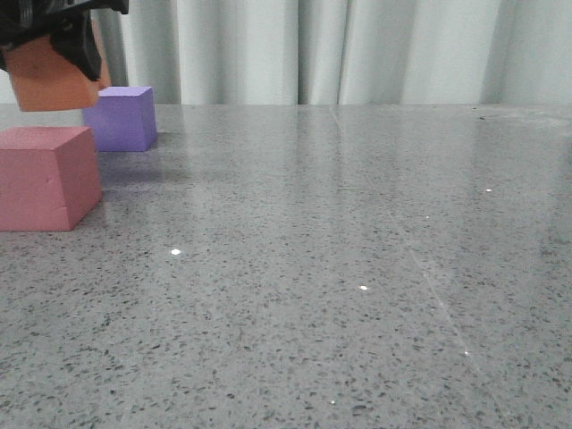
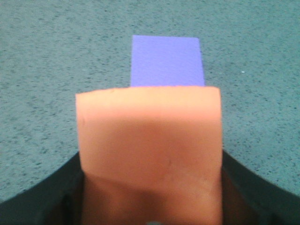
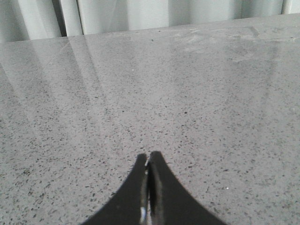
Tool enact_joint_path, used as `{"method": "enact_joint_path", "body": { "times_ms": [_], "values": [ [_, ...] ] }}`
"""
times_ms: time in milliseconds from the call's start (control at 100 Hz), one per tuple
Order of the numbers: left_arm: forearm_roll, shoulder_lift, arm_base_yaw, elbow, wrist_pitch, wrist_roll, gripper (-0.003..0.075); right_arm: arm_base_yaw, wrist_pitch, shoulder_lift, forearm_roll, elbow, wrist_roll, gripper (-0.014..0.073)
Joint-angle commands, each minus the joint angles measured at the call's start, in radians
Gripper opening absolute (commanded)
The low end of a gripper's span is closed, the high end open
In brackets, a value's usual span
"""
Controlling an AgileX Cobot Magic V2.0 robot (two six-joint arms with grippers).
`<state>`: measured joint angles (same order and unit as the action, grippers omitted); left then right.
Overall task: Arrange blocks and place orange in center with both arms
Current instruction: 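Carry the orange cube with the left gripper beside the purple cube, then lower the orange cube between the purple and pink cubes and release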
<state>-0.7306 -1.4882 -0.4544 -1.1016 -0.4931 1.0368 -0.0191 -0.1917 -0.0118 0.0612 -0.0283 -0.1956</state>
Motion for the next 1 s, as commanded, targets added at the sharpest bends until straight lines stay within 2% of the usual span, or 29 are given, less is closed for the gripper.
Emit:
{"method": "enact_joint_path", "body": {
  "times_ms": [0, 550, 990],
  "values": [
    [-0.02, 0.027, 0.003, -0.017, 0.091, 0.008, 0.003, 0.006, 0.08, -0.019, 0.001, 0.015, 0.008, -0.012],
    [-0.037, -0.116, 0.003, -0.017, 0.087, 0.008, 0.003, 0.006, 0.08, -0.019, 0.001, 0.015, 0.008, -0.012],
    [-0.057, -0.126, 0.003, -0.017, 0.065, 0.008, 0.003, 0.006, 0.08, -0.019, 0.001, 0.015, 0.008, -0.012]
  ]
}}
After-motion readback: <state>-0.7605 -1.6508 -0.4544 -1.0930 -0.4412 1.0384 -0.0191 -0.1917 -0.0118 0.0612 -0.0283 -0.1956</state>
